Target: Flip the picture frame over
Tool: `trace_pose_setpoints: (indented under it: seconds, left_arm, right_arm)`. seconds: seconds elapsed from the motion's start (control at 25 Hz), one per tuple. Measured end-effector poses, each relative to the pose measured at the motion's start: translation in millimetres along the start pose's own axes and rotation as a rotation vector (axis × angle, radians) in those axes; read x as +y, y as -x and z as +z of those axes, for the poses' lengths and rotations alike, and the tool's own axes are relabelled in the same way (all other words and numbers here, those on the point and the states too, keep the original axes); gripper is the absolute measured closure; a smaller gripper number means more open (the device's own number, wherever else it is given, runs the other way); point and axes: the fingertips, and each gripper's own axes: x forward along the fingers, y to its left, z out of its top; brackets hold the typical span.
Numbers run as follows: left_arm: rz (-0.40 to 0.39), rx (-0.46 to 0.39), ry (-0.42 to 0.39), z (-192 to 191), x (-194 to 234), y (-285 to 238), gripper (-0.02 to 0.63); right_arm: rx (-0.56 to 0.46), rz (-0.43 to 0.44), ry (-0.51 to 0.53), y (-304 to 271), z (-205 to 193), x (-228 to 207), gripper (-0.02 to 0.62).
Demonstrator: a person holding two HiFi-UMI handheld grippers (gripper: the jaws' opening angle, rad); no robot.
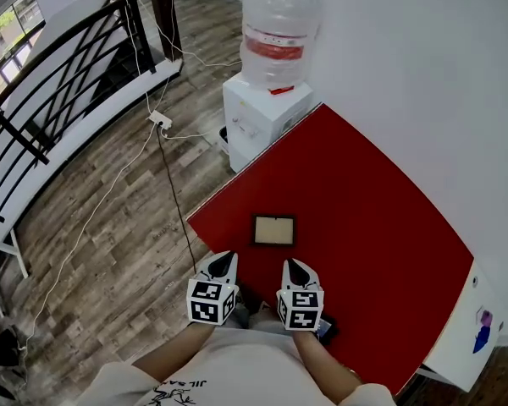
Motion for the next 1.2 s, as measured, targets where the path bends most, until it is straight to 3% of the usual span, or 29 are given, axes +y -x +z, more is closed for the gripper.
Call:
trace_pose_setpoints:
  seconds: [0.52,0.8,1.2]
  left_arm:
    - [0.050,0.029,0.020,3,2,-23,0.600]
    - [0.039,0.044,0.013,0,5,-39,0.600]
    - [0.041,0.073,0.003,-12,31,-71,0.600]
  right_arm:
    - [0.035,0.039,0.013,-20,6,-17,0.590]
    - [0.061,0.036,0.028,-41,6,-22,0.589]
    - [0.089,0.035,0.002,-91,-1,-6,0.589]
